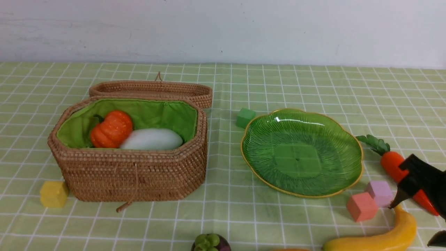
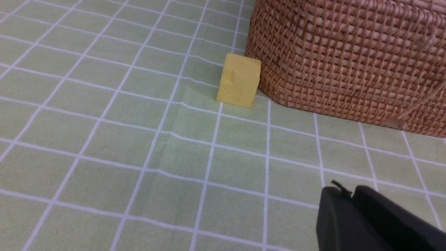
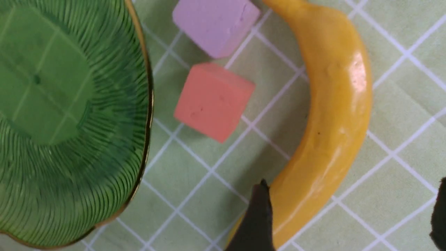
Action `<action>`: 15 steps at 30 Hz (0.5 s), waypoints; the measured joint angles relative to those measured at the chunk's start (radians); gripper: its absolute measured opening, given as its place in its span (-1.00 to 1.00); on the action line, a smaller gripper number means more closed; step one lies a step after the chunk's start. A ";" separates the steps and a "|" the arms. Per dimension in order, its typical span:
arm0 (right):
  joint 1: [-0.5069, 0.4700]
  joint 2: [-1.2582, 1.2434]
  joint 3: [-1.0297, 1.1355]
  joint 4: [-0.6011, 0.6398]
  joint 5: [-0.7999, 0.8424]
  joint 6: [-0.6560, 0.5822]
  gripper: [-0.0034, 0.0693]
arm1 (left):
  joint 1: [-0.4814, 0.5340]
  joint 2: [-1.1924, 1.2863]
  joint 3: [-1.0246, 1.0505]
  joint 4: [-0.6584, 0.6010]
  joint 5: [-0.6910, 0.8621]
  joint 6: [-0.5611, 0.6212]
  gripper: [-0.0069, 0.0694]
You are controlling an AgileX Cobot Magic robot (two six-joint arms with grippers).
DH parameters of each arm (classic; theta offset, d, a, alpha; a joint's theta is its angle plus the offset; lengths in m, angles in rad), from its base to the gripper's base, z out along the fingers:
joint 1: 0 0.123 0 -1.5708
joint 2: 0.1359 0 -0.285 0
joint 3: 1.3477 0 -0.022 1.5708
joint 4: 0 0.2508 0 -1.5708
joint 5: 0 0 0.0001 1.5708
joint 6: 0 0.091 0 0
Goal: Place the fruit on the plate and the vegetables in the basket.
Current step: Use the right arm to grab a banana and put it into the right plate
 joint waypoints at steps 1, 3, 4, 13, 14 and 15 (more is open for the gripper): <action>-0.005 0.014 0.000 0.000 0.000 0.017 0.80 | 0.000 0.000 0.000 0.000 0.000 0.000 -0.69; -0.008 0.039 0.000 0.000 0.000 0.036 0.79 | 0.000 0.000 0.000 0.000 0.000 0.000 -0.69; -0.009 0.053 0.000 0.000 0.000 0.043 0.78 | 0.000 0.000 0.000 0.000 0.000 0.000 -0.69; -0.010 0.268 -0.003 -0.051 -0.040 0.036 0.61 | 0.000 0.000 0.000 0.000 0.000 0.000 -0.67; -0.010 0.293 -0.003 -0.062 -0.050 0.027 0.57 | 0.000 0.000 0.000 0.000 0.000 0.000 -0.67; -0.010 0.318 -0.003 -0.073 -0.053 0.019 0.51 | 0.000 0.000 0.000 0.000 0.000 0.000 -0.66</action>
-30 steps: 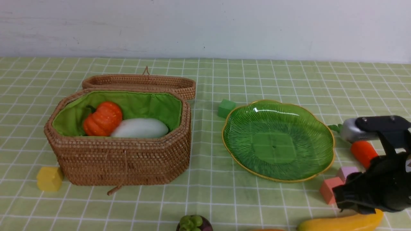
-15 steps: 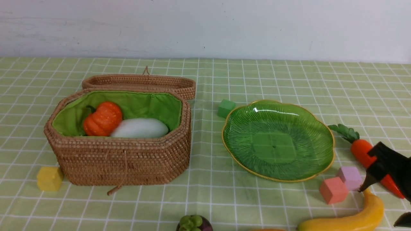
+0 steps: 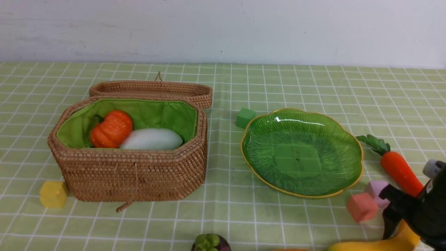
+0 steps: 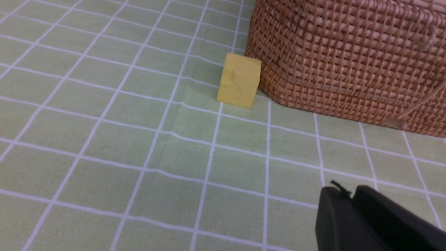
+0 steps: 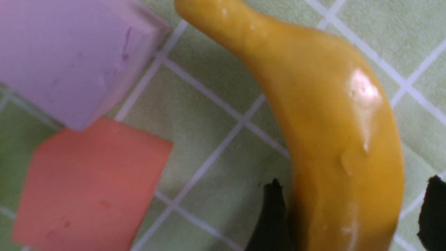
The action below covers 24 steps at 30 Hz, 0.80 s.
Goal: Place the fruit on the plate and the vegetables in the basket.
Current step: Use the right arm to grab a banana and put it into the right plate
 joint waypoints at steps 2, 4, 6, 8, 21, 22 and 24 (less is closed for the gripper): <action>0.000 0.023 0.000 -0.007 -0.001 -0.006 0.34 | 0.000 0.000 0.000 0.000 0.000 0.000 -0.66; 0.000 0.027 0.000 -0.011 0.001 -0.011 0.10 | 0.000 0.000 0.000 0.000 0.000 0.000 -0.66; 0.000 0.024 -0.001 -0.012 0.004 -0.020 -0.06 | 0.000 0.000 0.000 0.000 0.000 0.000 -0.66; 0.000 0.007 -0.001 -0.014 0.013 -0.027 -0.03 | 0.000 0.000 0.000 0.000 0.000 0.000 -0.66; 0.000 -0.268 -0.001 -0.125 0.104 -0.091 -0.03 | 0.000 0.000 0.000 0.000 0.000 0.000 -0.62; 0.000 -0.295 -0.001 -0.145 0.114 -0.119 -0.03 | 0.000 0.000 0.000 0.000 0.000 0.000 -0.62; 0.000 -0.348 -0.004 -0.187 0.129 -0.183 -0.03 | 0.000 0.000 0.000 0.000 0.000 0.000 -0.62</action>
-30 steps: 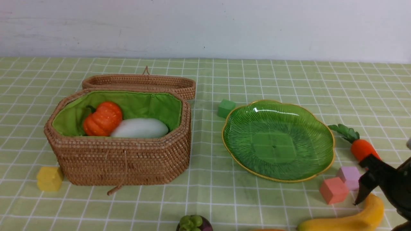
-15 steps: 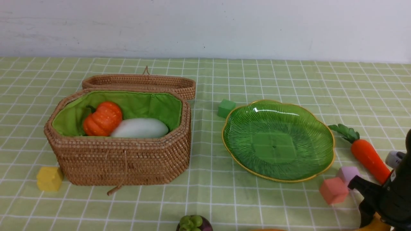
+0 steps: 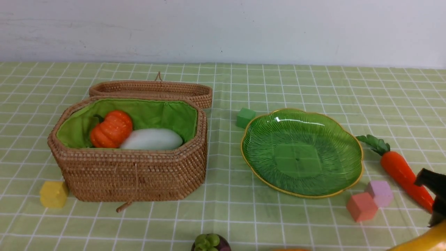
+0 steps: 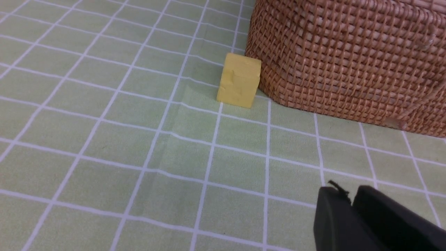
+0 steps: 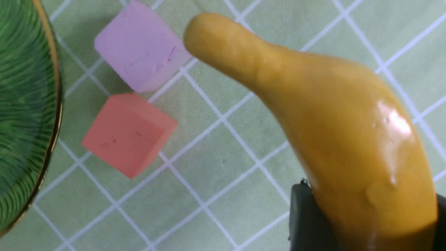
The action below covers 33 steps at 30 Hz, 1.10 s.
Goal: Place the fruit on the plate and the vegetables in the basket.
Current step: Use the right arm to grab a banana and put it into the right plate
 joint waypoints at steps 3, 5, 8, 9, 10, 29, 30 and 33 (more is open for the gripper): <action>0.000 -0.064 -0.038 -0.051 0.030 -0.129 -0.03 | 0.000 0.000 0.000 0.000 0.000 0.000 -0.61; 0.000 -0.084 -0.068 -0.062 0.038 -0.197 -0.03 | 0.000 0.000 0.000 0.000 0.000 0.000 -0.61; 0.000 -0.102 -0.178 -0.062 0.063 -0.330 -0.03 | 0.000 0.000 0.000 0.000 0.000 0.000 -0.60; 0.000 -0.100 -0.212 -0.057 0.067 -0.355 -0.03 | 0.000 0.000 0.000 0.000 0.000 0.000 -0.59; 0.000 -0.099 -0.237 -0.049 0.073 -0.384 -0.03 | 0.000 0.000 0.000 0.000 0.000 0.000 -0.59; 0.020 0.329 -0.727 0.208 0.168 -0.885 -0.03 | 0.000 0.000 0.000 0.000 0.000 0.000 -0.55; 0.027 0.345 -0.744 0.208 0.170 -0.896 -0.03 | 0.000 0.000 0.000 0.000 0.000 0.000 -0.55; 0.082 0.437 -0.840 0.179 0.190 -0.930 -0.03 | 0.000 0.000 0.000 0.000 0.000 0.000 -0.54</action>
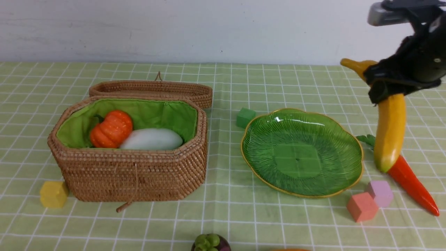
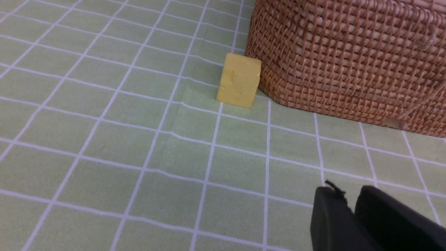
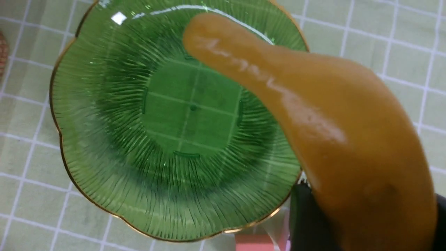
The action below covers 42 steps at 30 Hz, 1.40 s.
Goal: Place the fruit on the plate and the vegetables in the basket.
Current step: Use the right arm to grab a banana and put it into the right plate
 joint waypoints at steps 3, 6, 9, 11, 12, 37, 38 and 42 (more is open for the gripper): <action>0.044 0.076 -0.060 -0.063 0.022 -0.029 -0.03 | 0.000 0.000 0.000 0.000 0.000 0.000 -0.53; 0.079 0.175 -0.111 -0.135 0.035 -0.072 -0.03 | 0.000 0.000 0.000 0.000 0.000 0.000 -0.52; 0.087 0.262 -0.143 -0.168 0.033 -0.081 -0.03 | 0.000 0.000 0.000 0.000 0.000 0.000 -0.52; 0.087 0.317 -0.161 -0.180 0.014 -0.084 -0.03 | 0.000 0.000 0.000 0.000 0.000 0.000 -0.52; 0.087 0.341 -0.169 -0.185 0.004 -0.084 -0.03 | 0.000 0.000 0.000 0.000 0.000 0.000 -0.52; 0.087 0.456 -0.194 -0.196 -0.147 0.096 0.36 | 0.000 0.000 0.000 0.000 0.000 0.000 -0.44; 0.087 0.449 -0.194 -0.196 -0.146 0.100 0.49 | 0.000 0.000 0.000 0.000 0.000 0.000 -0.44; 0.087 0.396 -0.194 -0.168 -0.114 0.107 0.89 | 0.000 0.000 0.000 0.000 0.000 0.000 -0.43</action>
